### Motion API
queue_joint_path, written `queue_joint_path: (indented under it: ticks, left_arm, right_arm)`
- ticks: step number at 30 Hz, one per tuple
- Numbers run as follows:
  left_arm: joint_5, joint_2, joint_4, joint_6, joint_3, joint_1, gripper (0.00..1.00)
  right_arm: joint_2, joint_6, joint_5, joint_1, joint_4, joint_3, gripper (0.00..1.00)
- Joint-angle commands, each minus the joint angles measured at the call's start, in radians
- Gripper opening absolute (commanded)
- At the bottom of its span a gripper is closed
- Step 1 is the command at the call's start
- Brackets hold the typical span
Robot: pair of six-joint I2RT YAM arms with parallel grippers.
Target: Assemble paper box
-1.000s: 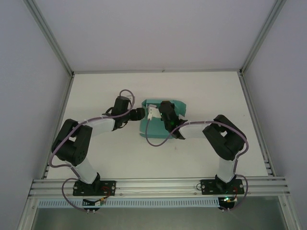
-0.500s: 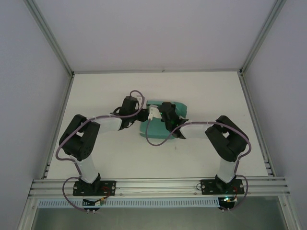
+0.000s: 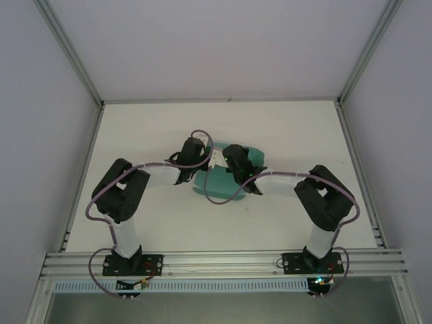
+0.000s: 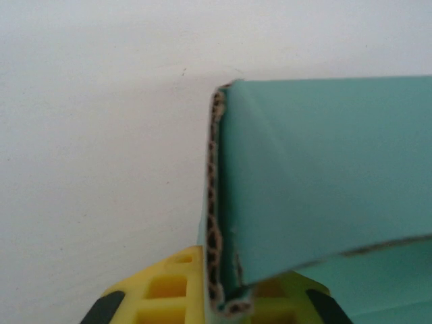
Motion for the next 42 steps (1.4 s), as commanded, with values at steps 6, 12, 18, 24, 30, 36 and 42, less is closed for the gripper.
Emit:
queue_joint_path:
  ticks: [6,12,18,24,30,36,42]
  left_arm:
    - [0.033,-0.014,0.157,0.046,-0.067,-0.019,0.0]
    - [0.111,-0.042,0.268,0.097,-0.153,-0.028,0.0]
    - [0.099,-0.038,0.319,0.145,-0.184,-0.063,0.0]
    - [0.016,-0.01,0.31,0.186,-0.177,-0.108,0.0]
    - [-0.027,0.005,0.34,0.186,-0.189,-0.13,0.03]
    - [-0.032,0.011,0.342,0.19,-0.19,-0.135,0.06]
    - [-0.062,0.0,0.363,0.15,-0.192,-0.137,0.15]
  right_arm:
    - [-0.269,0.486,-0.211,0.001,-0.357,-0.015,0.71]
    - [-0.482,0.854,-0.425,-0.108,-0.496,-0.04,0.98]
    - [-0.371,1.049,-0.703,-0.222,-0.634,0.145,1.0]
    - [-0.118,0.998,-0.627,-0.232,-0.685,0.336,0.96]
    - [-0.03,1.014,-0.656,-0.251,-0.672,0.341,0.92]
    - [0.007,1.011,-0.684,-0.264,-0.676,0.306,0.88]
    - [0.036,1.018,-0.712,-0.264,-0.676,0.258,0.82]
